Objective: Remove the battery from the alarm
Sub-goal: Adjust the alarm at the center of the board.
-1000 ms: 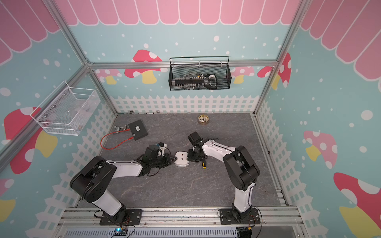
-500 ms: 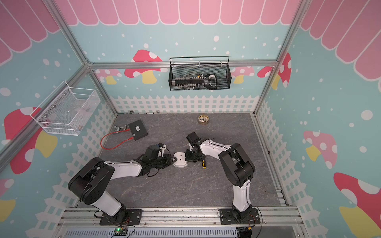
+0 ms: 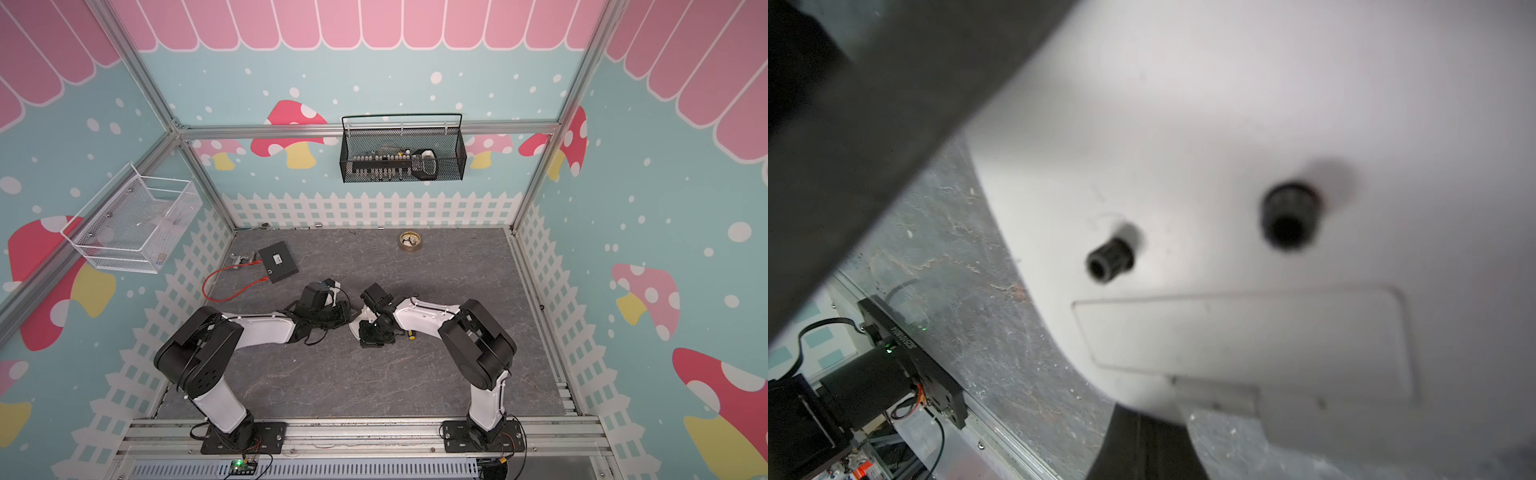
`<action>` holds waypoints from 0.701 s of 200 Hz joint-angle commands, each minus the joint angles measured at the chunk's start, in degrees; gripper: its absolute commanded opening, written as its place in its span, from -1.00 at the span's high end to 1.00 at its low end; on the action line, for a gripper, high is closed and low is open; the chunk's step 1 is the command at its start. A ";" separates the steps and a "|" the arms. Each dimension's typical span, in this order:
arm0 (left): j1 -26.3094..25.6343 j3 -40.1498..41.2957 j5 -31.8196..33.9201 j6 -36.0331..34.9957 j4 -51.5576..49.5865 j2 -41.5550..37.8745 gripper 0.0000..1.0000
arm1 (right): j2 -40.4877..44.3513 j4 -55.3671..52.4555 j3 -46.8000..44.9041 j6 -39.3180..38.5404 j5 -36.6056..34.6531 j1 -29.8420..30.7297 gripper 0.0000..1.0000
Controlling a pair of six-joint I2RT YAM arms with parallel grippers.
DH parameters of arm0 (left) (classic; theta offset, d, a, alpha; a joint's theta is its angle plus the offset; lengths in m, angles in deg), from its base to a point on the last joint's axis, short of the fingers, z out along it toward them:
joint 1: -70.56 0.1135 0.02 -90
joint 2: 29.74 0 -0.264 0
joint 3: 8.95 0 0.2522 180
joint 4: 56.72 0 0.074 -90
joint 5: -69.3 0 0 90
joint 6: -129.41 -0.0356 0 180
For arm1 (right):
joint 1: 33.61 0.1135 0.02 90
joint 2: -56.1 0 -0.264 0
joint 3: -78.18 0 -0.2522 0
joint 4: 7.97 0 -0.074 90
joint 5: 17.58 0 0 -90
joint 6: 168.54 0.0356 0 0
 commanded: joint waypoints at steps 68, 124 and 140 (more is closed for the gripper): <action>0.96 3.10 0.22 -4.63 -10.36 -11.86 0.03 | 12.70 5.35 -10.97 -1.32 6.01 -10.78 0.07; 1.00 -0.36 -2.65 -5.05 -7.56 -4.53 0.04 | 5.14 18.85 -13.51 1.09 15.19 -12.37 -0.04; 0.87 -1.25 -3.44 -5.23 -6.92 -3.42 0.04 | 4.35 21.03 -14.29 1.43 16.90 -12.97 -0.09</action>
